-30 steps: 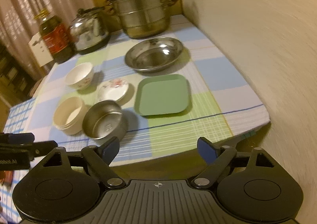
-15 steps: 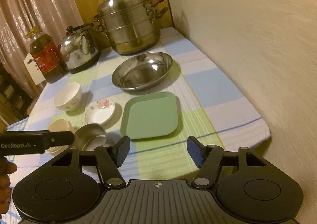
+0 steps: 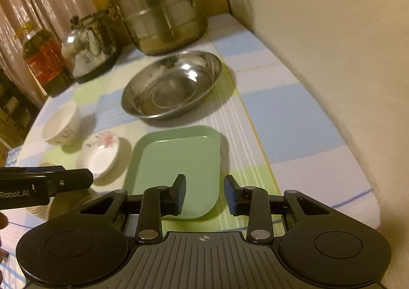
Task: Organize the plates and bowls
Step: 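Move the right tool to the green square plate and open its fingers, then close the right gripper on the green square plate's rim and lift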
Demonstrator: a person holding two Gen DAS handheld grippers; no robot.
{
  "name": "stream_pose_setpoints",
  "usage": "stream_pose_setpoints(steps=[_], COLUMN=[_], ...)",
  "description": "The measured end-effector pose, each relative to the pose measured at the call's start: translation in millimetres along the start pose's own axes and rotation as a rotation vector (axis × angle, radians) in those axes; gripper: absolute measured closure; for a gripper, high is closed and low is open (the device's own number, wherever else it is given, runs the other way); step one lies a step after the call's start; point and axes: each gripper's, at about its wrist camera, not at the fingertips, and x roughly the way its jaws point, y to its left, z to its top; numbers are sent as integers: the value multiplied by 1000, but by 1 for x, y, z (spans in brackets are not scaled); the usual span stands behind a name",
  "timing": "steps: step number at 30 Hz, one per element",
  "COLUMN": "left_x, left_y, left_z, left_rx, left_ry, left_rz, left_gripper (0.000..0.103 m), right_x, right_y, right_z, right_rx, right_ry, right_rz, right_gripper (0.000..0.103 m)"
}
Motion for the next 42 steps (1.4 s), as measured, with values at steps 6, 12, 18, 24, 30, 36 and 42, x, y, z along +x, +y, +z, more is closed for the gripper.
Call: stream_pose_setpoints(steps=[6,12,18,24,30,36,42], left_x=[23,42,58,68,78,90,92], left_y=[-1,-2,-2,-4,-10,-12,-12], left_z=[7,11,11,10,9,7,7], left_rx=[-16,-31,-59,-72,-81,-96,-92], left_ry=[35,81,125,153,185,219,209], left_rz=[10,12,17,21,16,40,65], left_gripper=[52,58,62,69,73,85,96], right_x=[34,54,60,59,55,54,58], right_y=[-8,-15,-22,-27,-41,-48,-48], right_z=[7,10,11,14,16,16,15], right_rx=[-23,-34,-29,-33,-6,9,-10], right_ry=[55,93,113,110,102,104,112], right_rz=[6,14,24,29,26,39,55], right_gripper=[79,87,94,98,98,98,98])
